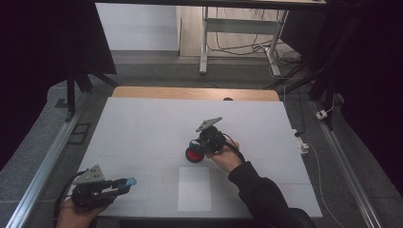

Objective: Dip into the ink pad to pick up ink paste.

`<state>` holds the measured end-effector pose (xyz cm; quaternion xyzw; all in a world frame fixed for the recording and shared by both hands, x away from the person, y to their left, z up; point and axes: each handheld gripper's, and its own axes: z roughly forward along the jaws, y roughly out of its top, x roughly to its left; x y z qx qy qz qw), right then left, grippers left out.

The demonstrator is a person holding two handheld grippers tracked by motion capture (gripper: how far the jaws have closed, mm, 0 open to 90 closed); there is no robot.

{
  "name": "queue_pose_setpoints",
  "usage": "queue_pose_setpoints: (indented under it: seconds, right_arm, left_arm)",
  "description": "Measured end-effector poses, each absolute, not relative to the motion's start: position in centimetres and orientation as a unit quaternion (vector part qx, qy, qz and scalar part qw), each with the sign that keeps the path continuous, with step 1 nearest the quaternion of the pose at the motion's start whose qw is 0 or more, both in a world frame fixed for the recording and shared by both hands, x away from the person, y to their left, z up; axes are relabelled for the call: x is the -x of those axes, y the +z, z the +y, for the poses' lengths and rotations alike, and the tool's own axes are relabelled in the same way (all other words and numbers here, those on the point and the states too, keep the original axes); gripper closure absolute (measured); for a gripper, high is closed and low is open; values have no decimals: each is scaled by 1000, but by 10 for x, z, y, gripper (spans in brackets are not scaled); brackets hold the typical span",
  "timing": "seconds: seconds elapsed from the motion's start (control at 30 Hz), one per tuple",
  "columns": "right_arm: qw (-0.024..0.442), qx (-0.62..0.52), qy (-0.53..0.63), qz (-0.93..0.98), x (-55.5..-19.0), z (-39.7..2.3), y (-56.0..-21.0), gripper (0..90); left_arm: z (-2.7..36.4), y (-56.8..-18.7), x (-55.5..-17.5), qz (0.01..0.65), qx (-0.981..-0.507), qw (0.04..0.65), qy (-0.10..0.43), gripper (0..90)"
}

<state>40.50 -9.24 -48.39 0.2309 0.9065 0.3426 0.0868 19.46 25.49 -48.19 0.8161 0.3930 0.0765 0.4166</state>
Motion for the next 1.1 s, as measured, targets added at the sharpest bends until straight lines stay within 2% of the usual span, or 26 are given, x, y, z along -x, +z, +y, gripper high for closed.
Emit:
queue_pose_setpoints:
  seconds: [0.23, 0.47, 0.83, 1.1]
  right_arm:
    - [82, -235, 340, 907, -406, -91, -484, 717]
    - [119, -215, 319, 915, -397, -82, -483, 716]
    - [61, -255, 360, 896, -410, -97, -487, 716]
    - [75, -247, 354, 899, -407, -94, -487, 716]
  left_arm:
    - [254, -482, -195, 395, -816, 415, 76, 688]
    - [254, -482, -196, 394, -817, 415, 76, 689]
    - [254, -482, -196, 393, -817, 415, 76, 688]
    - [254, -482, -196, 392, -818, 414, 76, 688]
